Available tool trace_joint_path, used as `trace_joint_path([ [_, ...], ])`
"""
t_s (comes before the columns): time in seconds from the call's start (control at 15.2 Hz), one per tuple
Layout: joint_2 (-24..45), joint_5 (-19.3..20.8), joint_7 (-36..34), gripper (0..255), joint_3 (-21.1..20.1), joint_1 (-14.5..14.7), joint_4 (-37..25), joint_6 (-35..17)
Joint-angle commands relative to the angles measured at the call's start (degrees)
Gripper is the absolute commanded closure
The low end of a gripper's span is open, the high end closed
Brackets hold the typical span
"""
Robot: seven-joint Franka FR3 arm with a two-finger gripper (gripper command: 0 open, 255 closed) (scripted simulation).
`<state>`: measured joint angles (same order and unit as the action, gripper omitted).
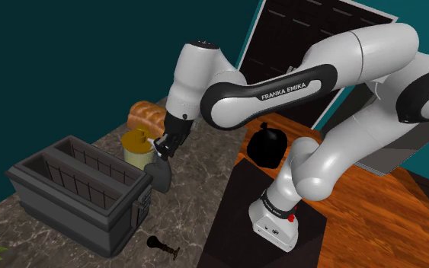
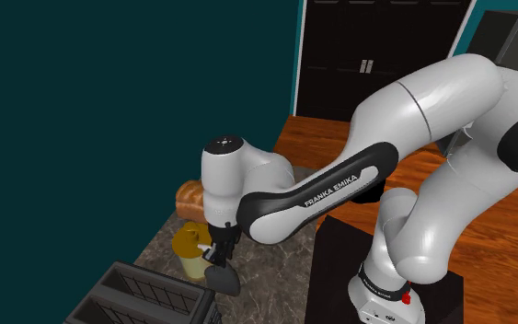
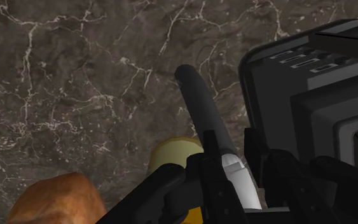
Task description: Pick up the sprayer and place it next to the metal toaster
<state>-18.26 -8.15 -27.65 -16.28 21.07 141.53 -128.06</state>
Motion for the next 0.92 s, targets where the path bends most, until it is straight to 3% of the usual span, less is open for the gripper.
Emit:
trace_joint_path([
  [0.0,0.1,-0.01,0.01,255,-0.03,0.0,0.22,-0.37],
  [0.33,0.1,-0.01,0.01,255,-0.03,0.0,0.22,-0.37],
  [0.4,0.1,-0.01,0.01,0,-0.03,0.0,0.22,-0.37],
  [0.73,0.1,-0.01,0.01,0,-0.03,0.0,0.22,-0.37],
  [0.86,-2.07,-0.12,0.22,0,0.5,0.02,-1.89,3.89],
])
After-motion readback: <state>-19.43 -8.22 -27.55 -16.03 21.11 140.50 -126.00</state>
